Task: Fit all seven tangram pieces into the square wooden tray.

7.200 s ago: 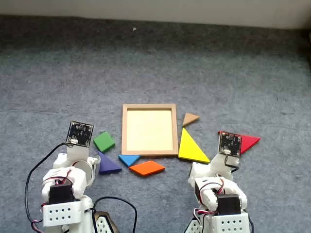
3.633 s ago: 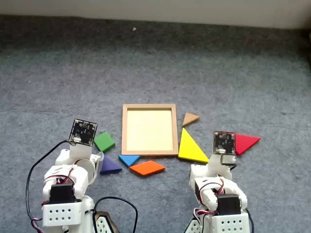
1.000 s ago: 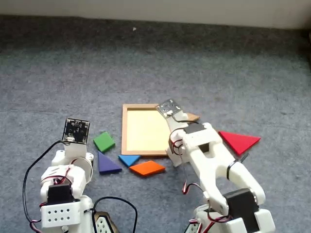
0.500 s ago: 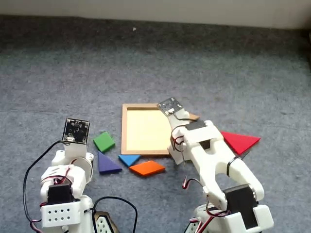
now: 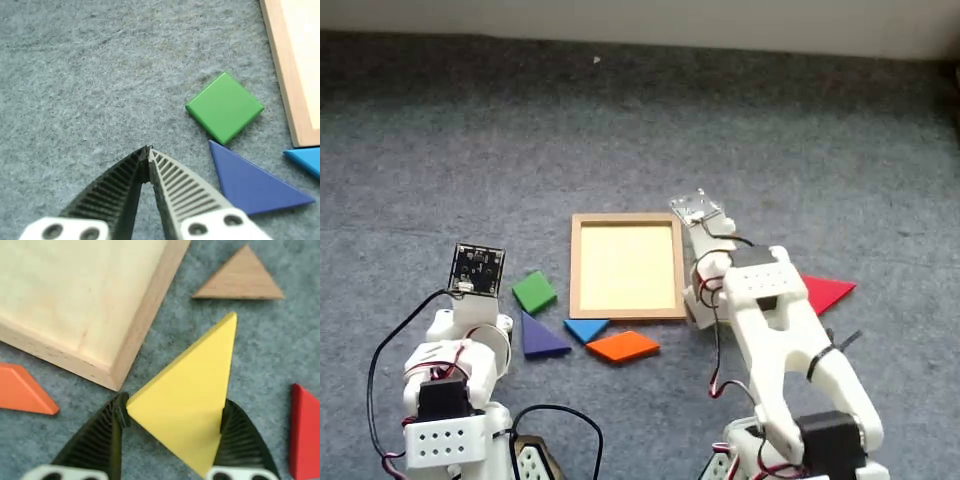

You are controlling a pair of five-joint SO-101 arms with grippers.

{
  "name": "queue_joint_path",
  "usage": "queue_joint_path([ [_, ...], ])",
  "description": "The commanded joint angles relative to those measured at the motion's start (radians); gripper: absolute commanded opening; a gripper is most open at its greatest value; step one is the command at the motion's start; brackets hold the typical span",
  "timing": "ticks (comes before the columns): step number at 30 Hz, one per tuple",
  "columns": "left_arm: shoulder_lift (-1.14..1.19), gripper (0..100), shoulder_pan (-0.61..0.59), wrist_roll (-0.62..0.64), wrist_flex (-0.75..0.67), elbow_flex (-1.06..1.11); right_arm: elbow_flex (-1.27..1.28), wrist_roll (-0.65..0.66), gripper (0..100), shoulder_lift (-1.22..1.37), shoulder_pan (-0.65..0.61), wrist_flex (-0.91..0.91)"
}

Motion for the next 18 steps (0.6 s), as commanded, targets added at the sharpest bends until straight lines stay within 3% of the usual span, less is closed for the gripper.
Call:
queue_joint_path([
  [1, -0.008, 4, -0.015, 0.009, -0.002, -0.019, -0.008, 0.005, 10.7, -0.177, 0.013, 0.053],
  [5, -0.008, 4, -0.015, 0.009, -0.002, -0.019, -0.018, -0.003, 10.7, -0.248, 0.007, 0.125],
  [18, -0.008, 4, -0.013, 0.009, -0.002, -0.019, -0.297, -0.359, 10.7, -0.008, -0.246, 0.136],
])
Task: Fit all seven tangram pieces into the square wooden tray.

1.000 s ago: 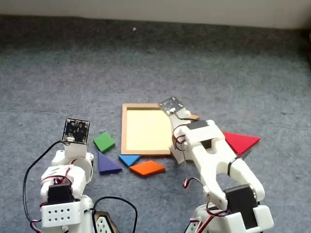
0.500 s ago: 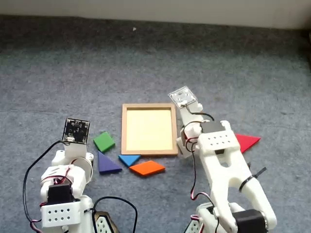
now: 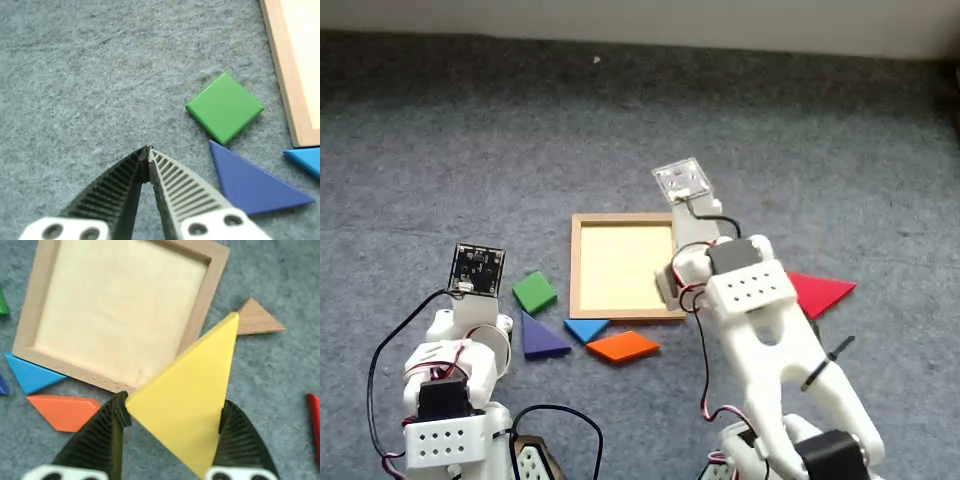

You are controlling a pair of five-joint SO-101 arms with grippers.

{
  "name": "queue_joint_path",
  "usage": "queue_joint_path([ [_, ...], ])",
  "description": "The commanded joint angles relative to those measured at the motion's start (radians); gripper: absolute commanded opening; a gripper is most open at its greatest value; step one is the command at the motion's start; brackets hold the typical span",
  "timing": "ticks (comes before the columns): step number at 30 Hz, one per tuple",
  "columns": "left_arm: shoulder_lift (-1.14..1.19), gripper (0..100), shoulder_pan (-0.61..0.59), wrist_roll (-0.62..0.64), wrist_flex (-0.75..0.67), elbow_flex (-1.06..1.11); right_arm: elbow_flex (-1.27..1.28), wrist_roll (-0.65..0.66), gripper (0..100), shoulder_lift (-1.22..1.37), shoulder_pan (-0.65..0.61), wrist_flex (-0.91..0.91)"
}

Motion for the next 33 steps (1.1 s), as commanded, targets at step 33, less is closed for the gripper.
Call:
queue_joint_path([
  [33, -0.008, 4, -0.015, 0.008, -0.023, 0.002, -0.633, -0.331, 21.0, 0.611, -0.104, 0.105],
])
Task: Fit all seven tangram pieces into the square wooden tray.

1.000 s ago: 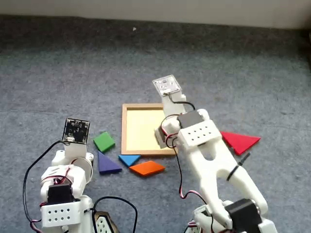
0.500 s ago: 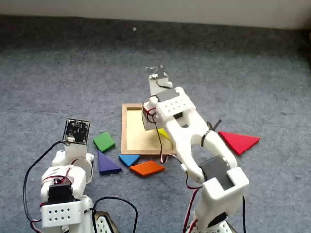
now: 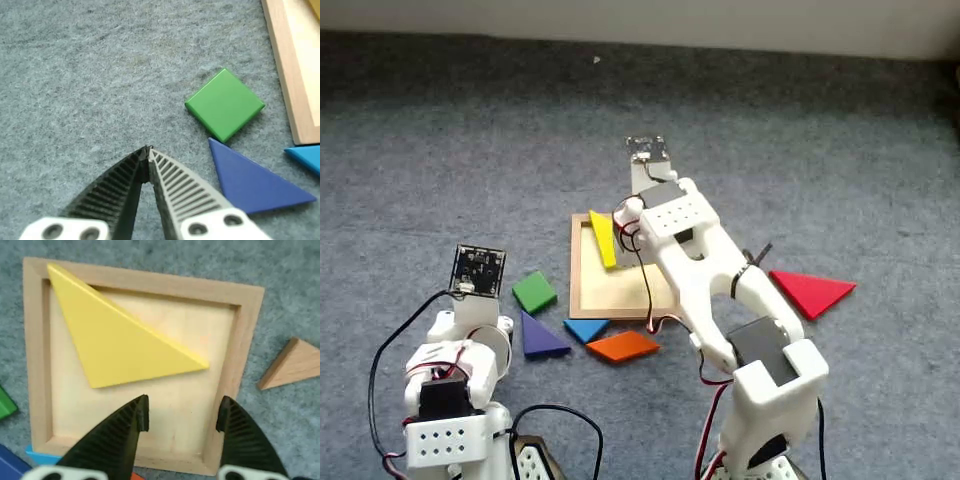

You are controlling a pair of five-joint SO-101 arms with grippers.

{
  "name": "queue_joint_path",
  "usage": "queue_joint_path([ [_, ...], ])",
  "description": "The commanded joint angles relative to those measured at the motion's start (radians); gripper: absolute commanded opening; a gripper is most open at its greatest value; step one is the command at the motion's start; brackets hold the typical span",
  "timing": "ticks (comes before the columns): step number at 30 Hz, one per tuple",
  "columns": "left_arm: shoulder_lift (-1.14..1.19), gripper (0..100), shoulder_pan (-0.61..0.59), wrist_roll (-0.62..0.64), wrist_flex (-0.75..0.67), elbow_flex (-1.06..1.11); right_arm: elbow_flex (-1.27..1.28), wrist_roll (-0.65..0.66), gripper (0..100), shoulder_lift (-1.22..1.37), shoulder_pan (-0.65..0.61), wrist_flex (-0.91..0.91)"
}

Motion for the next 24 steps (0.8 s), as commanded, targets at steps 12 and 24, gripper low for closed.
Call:
queue_joint_path([
  [12, -0.008, 4, -0.015, 0.008, -0.02, -0.012, -0.199, 0.331, 8.1, -0.044, -0.077, 0.039],
  [24, -0.008, 4, -0.015, 0.008, -0.02, -0.012, -0.194, 0.345, 7.7, 0.113, -0.035, 0.041],
])
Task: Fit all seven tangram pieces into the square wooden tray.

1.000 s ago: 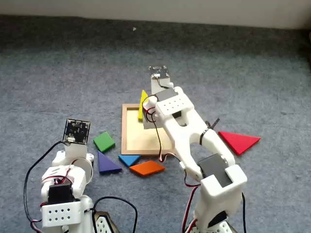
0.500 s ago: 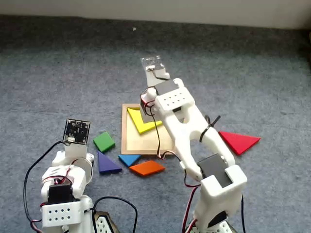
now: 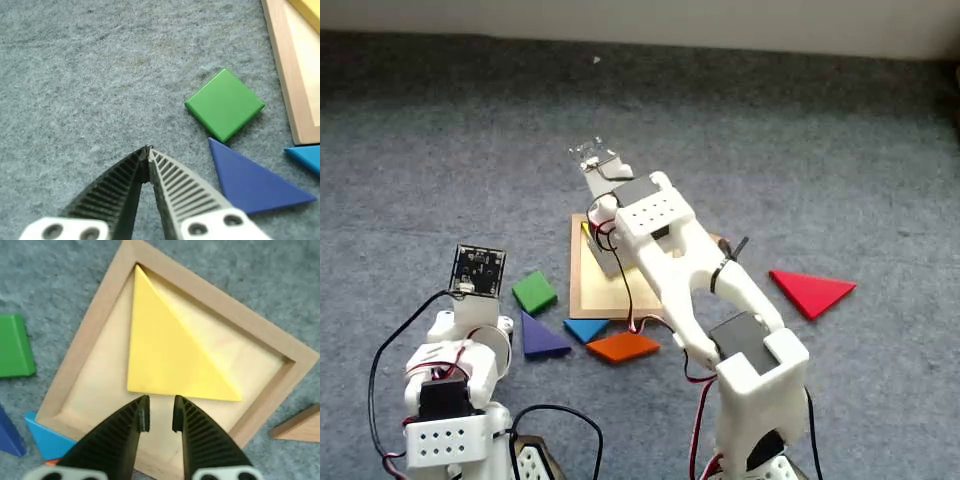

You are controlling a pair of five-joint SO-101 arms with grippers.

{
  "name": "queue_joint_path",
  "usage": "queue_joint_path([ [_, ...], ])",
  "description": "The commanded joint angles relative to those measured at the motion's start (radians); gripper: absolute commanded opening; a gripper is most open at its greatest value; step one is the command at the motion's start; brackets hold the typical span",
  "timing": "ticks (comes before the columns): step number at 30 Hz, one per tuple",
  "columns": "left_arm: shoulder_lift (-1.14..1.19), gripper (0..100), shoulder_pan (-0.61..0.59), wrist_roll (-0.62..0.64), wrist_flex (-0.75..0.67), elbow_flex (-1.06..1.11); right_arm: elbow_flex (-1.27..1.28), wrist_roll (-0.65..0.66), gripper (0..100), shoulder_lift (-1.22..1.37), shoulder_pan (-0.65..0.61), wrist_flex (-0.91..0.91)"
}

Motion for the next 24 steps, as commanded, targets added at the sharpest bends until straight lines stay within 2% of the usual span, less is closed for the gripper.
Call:
queue_joint_path([
  [1, -0.008, 4, -0.015, 0.008, -0.02, -0.012, -0.051, 0.011, 7.7, 0.042, 0.047, -0.019],
  [9, -0.008, 4, -0.015, 0.008, -0.02, -0.012, -0.176, 0.012, 7.7, 0.122, 0.145, -0.022],
  [18, -0.008, 4, -0.015, 0.008, -0.02, -0.012, -0.262, 0.012, 7.7, 0.117, 0.156, -0.018],
  [24, -0.008, 4, -0.015, 0.008, -0.02, -0.012, -0.262, 0.012, 7.6, -0.03, 0.177, 0.166],
])
